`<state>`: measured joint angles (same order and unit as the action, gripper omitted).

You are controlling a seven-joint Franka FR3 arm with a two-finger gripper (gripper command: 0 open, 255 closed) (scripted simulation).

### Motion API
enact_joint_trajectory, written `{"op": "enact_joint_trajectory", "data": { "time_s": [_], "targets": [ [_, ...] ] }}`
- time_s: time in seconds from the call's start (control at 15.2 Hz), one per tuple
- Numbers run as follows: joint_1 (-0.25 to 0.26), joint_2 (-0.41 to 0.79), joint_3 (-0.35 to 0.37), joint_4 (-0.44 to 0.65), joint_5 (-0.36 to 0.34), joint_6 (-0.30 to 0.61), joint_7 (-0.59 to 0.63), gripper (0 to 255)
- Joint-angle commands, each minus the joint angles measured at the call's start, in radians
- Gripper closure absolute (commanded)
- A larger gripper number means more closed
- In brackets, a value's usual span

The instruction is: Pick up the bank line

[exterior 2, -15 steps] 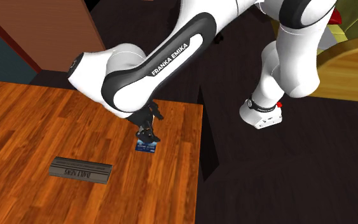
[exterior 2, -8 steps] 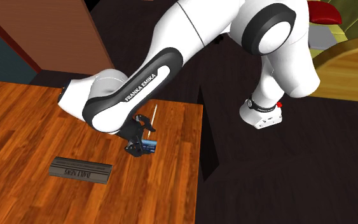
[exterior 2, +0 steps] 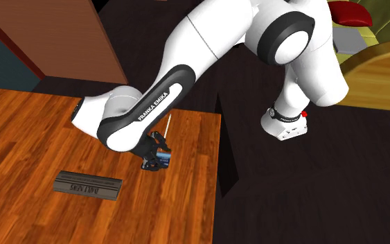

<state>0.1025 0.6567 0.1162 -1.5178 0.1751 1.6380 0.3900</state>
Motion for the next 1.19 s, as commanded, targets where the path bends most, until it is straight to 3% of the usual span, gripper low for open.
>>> {"op": "enact_joint_trajectory", "data": {
  "time_s": [0.0, 0.53, 1.12],
  "targets": [
    [0.0, 0.001, 0.0, -0.002, 0.0, 0.003, -0.001, 255],
    [0.0, 0.003, 0.0, 0.004, 0.0, 0.0, 0.0, 255],
    [-0.004, -0.054, 0.003, 0.035, 0.004, -0.087, 0.016, 255]
  ]
}}
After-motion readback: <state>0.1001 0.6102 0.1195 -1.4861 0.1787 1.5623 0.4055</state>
